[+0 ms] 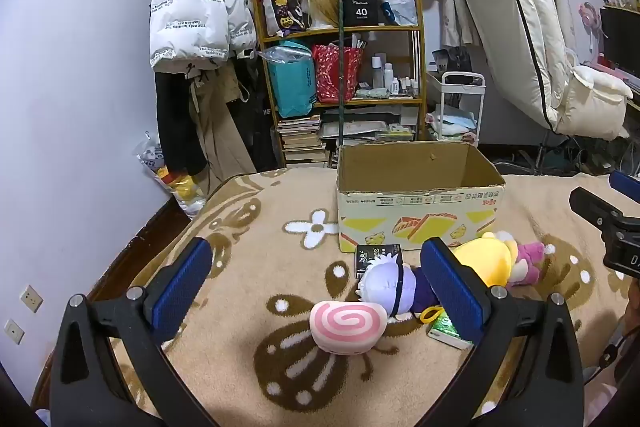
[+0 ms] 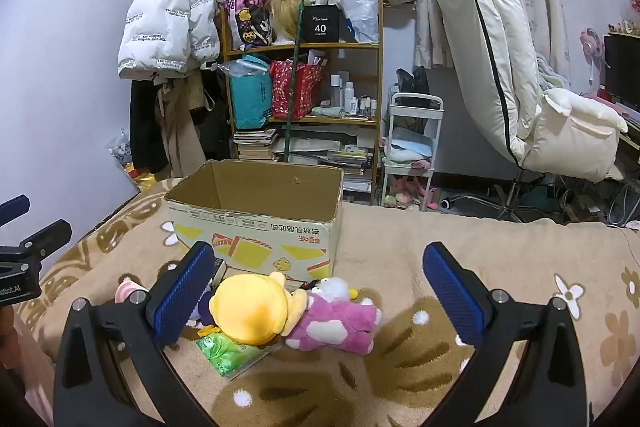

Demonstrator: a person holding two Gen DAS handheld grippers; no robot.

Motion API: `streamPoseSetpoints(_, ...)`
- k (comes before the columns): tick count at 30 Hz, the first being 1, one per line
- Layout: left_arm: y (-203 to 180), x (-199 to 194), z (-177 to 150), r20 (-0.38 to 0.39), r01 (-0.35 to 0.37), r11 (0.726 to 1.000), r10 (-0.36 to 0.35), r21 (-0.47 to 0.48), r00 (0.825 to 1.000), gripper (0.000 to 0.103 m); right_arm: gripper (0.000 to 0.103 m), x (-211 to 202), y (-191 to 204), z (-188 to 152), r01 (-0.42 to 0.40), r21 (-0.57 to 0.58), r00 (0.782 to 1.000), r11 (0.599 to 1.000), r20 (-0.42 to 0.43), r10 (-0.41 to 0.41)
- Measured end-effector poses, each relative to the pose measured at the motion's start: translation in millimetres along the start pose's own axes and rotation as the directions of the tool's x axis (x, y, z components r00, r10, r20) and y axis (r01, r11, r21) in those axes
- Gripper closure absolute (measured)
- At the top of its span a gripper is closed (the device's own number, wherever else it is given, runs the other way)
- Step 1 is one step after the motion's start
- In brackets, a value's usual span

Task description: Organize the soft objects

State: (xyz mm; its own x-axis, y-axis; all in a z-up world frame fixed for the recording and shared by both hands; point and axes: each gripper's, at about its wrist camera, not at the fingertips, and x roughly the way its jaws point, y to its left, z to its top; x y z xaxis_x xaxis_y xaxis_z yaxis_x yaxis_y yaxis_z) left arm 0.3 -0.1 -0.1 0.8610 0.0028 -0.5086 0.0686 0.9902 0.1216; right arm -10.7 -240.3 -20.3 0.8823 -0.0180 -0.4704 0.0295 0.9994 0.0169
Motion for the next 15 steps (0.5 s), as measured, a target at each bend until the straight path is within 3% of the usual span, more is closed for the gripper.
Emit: streamPoseSetpoints(15, 0.1, -0.3, 0.0, 0.007, 0.001, 1.000, -0.001, -0.002, 1.000, 0.000, 0.000, 1.0, -0.3, -0.8, -0.001, 0.001, 1.000, 1.000, -0.002, 0.001)
